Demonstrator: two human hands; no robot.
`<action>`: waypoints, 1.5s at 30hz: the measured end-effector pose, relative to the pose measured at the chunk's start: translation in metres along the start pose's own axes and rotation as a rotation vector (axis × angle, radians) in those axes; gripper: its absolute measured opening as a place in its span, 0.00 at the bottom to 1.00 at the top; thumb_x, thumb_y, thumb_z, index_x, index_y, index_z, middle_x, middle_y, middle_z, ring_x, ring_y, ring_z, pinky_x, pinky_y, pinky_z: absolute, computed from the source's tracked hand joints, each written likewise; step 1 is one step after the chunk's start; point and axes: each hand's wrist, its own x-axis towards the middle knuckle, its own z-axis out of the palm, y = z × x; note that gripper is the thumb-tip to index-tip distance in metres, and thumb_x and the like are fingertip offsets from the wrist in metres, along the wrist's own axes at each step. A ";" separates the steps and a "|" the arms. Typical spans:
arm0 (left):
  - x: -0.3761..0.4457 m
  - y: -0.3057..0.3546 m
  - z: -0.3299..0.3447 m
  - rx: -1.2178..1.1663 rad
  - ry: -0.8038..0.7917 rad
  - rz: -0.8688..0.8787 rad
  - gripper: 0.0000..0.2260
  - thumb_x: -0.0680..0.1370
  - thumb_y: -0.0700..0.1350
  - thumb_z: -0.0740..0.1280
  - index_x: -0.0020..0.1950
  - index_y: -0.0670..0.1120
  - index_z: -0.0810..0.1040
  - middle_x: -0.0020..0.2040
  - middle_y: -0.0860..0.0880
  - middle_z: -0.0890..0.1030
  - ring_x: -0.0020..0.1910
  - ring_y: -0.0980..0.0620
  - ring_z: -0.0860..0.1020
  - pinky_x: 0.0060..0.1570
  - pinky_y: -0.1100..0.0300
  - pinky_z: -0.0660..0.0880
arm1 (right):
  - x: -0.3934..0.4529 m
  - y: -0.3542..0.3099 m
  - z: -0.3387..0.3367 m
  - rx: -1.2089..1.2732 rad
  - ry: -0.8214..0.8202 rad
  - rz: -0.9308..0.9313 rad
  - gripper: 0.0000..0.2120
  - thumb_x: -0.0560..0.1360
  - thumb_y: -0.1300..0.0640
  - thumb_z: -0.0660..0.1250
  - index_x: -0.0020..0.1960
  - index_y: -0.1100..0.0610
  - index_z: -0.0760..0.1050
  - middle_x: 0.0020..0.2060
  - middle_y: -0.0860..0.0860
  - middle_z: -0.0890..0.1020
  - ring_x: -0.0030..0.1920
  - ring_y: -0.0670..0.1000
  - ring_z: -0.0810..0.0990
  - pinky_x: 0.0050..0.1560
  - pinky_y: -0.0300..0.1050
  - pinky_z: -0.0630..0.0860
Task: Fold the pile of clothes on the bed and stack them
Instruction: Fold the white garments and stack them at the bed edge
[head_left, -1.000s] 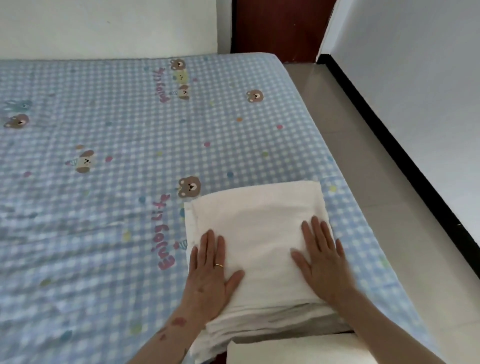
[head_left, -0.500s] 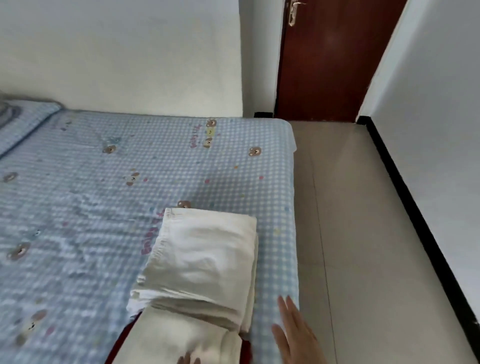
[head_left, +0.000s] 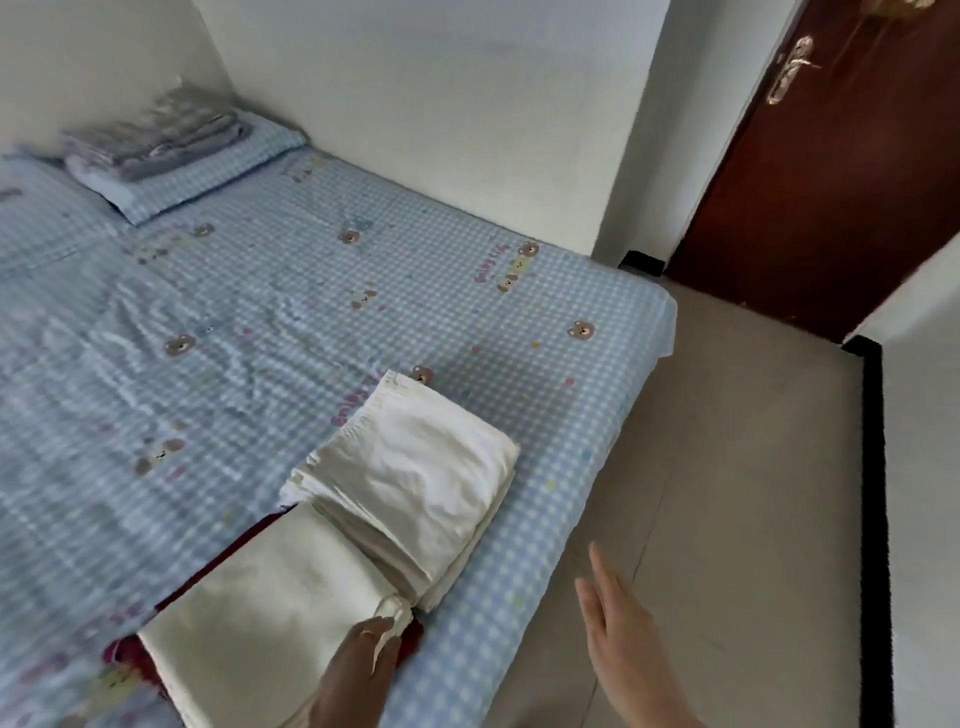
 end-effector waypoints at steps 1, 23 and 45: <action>0.004 0.007 0.003 -0.075 0.091 0.015 0.16 0.78 0.40 0.65 0.65 0.40 0.74 0.62 0.44 0.77 0.56 0.59 0.75 0.44 0.84 0.64 | 0.019 -0.007 -0.002 0.010 -0.049 -0.053 0.26 0.80 0.44 0.49 0.77 0.47 0.51 0.75 0.44 0.58 0.73 0.44 0.60 0.71 0.41 0.60; 0.215 0.060 0.071 -0.449 0.602 -0.955 0.33 0.74 0.53 0.69 0.71 0.36 0.63 0.68 0.32 0.66 0.67 0.33 0.64 0.67 0.46 0.60 | 0.418 -0.072 0.149 -0.513 -0.655 -0.199 0.35 0.79 0.40 0.54 0.77 0.59 0.48 0.74 0.62 0.58 0.73 0.58 0.61 0.71 0.51 0.61; 0.223 0.016 0.092 -0.943 0.647 -0.851 0.52 0.53 0.65 0.78 0.72 0.47 0.66 0.62 0.48 0.77 0.60 0.48 0.76 0.66 0.49 0.70 | 0.472 -0.061 0.175 0.094 -0.964 0.001 0.09 0.70 0.54 0.74 0.47 0.58 0.81 0.40 0.51 0.86 0.41 0.47 0.85 0.36 0.34 0.77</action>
